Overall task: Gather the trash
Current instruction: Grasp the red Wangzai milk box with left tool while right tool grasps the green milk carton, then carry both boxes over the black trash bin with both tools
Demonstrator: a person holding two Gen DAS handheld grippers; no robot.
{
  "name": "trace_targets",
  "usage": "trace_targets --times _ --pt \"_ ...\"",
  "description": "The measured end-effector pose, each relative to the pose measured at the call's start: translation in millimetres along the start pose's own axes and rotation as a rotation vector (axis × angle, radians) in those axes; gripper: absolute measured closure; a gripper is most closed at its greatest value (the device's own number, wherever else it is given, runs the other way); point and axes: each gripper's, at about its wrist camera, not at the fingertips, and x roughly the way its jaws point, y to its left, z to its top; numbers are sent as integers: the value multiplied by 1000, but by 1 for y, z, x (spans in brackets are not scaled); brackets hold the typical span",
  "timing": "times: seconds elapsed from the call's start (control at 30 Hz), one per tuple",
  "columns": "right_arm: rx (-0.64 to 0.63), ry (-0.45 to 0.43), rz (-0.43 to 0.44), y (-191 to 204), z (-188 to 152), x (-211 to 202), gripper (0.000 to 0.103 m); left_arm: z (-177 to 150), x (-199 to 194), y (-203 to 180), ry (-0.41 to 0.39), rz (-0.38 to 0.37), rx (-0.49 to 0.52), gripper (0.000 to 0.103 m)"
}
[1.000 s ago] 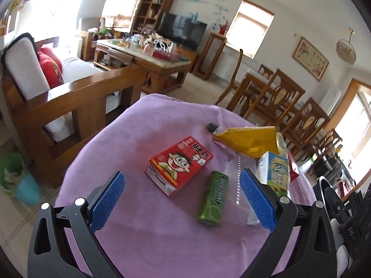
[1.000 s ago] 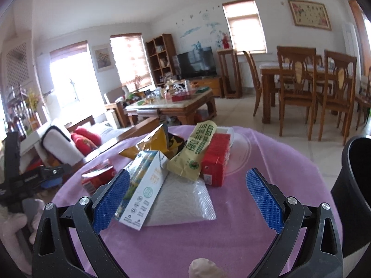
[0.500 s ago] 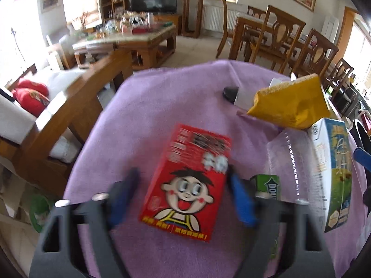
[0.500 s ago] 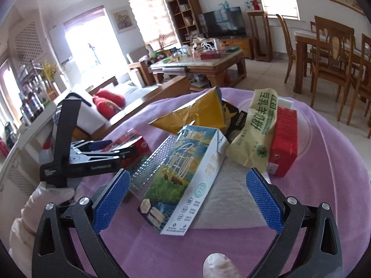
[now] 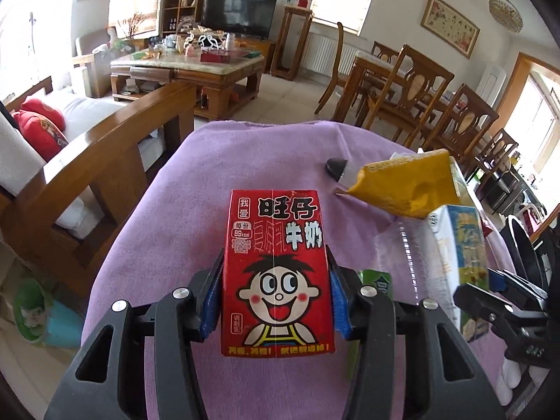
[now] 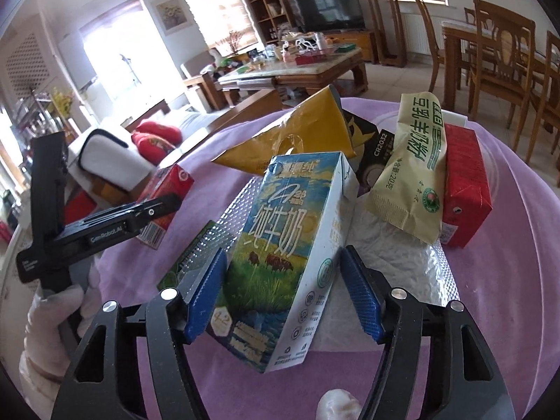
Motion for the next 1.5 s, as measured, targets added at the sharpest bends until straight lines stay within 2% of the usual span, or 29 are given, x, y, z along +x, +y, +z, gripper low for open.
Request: trace_targets --times 0.2,0.27,0.37,0.57,0.67,0.87,0.9,0.93,0.97,1.07,1.13,1.17,1.23,1.27,1.37,1.43,1.5 --pt "52 -34 74 -10 -11 -27 51 -11 -38 -20 -96 -38 3 53" --pt "62 -64 126 -14 -15 -42 52 -10 -47 -26 -115 -50 8 53" --pt "66 -105 153 -21 -22 -68 52 -11 -57 -41 -139 -56 26 53" --pt "103 -142 201 -58 -34 -116 52 -11 -63 -79 -156 -103 39 53" --pt "139 -158 233 -91 -34 -145 52 -10 -64 -104 -166 -125 73 53" --pt "135 -236 173 -144 -41 -212 53 -4 -54 -171 -167 -215 144 53" --pt "136 -254 153 -151 -43 -224 77 -4 -51 -182 -164 -235 155 53" --pt "142 -271 133 -163 -45 -236 83 -3 -47 -197 -157 -261 166 53" --pt "151 -288 114 -177 -47 -248 87 -1 -41 -211 -149 -284 175 53" --pt "122 -303 -2 -207 -56 -269 87 -3 -24 -250 -109 -359 209 53" --pt "163 -247 76 -230 -66 -266 87 -5 -10 -276 -89 -367 244 53" --pt "164 -215 101 -236 -73 -262 84 -6 -2 -287 -77 -372 256 53" --pt "104 -188 108 -237 -89 -260 42 -10 5 -296 -52 -374 271 53" --pt "81 -186 115 -232 -90 -261 5 -11 7 -297 -49 -375 275 53" --pt "-25 -181 95 -228 -96 -256 5 -11 10 -296 -48 -347 271 53" --pt "-90 -201 62 -226 -88 -247 5 -11 10 -286 -40 -338 245 53" --pt "-139 -191 64 -227 -79 -231 5 -14 7 -279 -36 -316 233 53"
